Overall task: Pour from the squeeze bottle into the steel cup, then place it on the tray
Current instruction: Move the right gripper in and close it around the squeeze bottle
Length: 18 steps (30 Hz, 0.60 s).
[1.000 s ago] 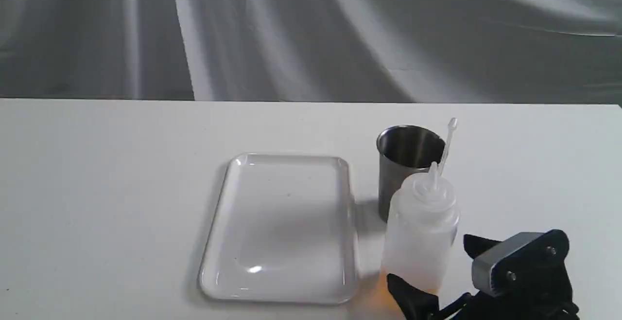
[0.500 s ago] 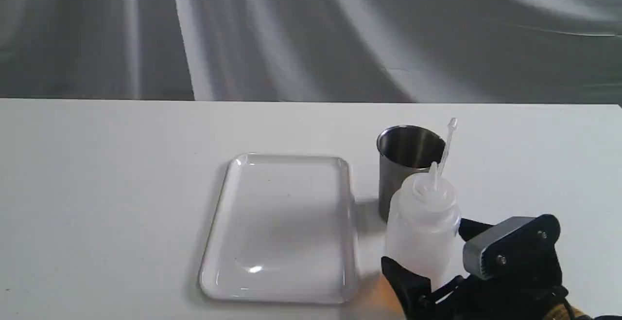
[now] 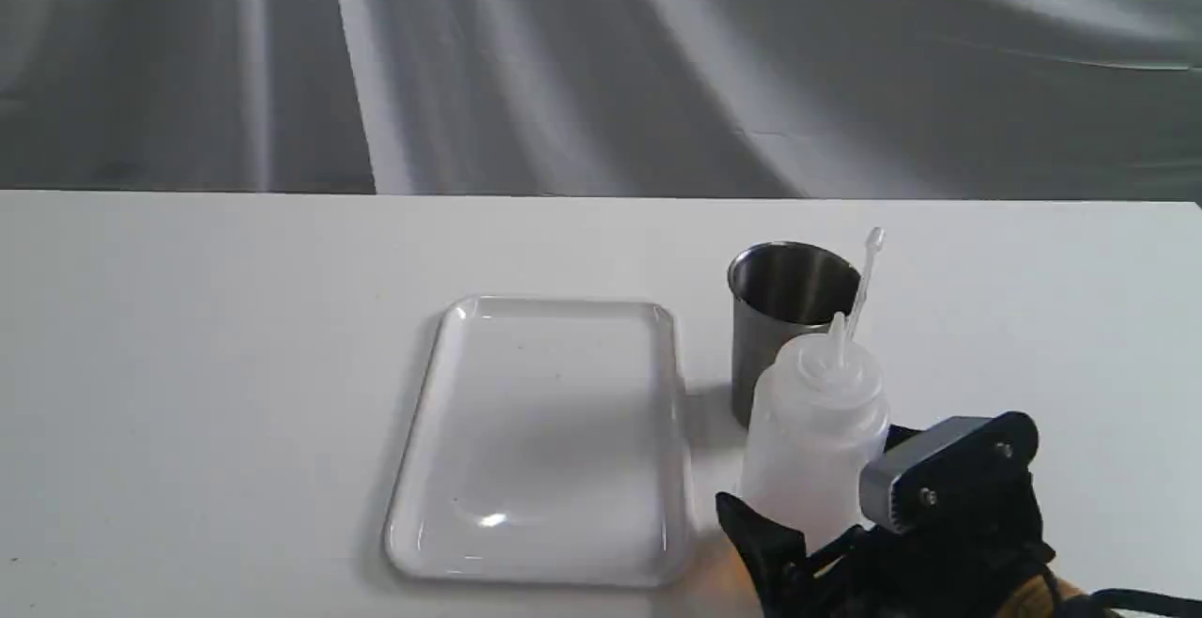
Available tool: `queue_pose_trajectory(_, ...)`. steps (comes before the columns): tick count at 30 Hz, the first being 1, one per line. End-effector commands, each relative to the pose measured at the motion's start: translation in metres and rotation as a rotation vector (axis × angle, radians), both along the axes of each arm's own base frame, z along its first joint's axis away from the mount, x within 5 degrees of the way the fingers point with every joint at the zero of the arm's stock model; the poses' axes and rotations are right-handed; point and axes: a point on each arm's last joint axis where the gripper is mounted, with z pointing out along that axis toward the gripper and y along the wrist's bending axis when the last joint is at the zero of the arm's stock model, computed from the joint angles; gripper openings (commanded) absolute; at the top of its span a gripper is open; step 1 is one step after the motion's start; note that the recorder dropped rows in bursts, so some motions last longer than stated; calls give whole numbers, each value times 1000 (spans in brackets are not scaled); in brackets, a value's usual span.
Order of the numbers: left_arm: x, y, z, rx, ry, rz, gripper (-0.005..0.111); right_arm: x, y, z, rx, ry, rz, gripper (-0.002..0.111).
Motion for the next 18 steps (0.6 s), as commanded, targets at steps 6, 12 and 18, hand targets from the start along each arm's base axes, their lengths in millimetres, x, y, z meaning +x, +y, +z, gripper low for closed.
queue_pose_trajectory(6, 0, 0, -1, -4, -6, -5, 0, 3, 2, -1, -17, -20, 18, 105)
queue_pose_trajectory(12, 0, 0, -1, -4, -6, -5, 0, 2, 1, -4, -19, -6, 18, 105)
queue_pose_trajectory(18, 0, 0, -1, -6, -5, -5, 0, 2, 1, -4, -19, -6, 18, 104)
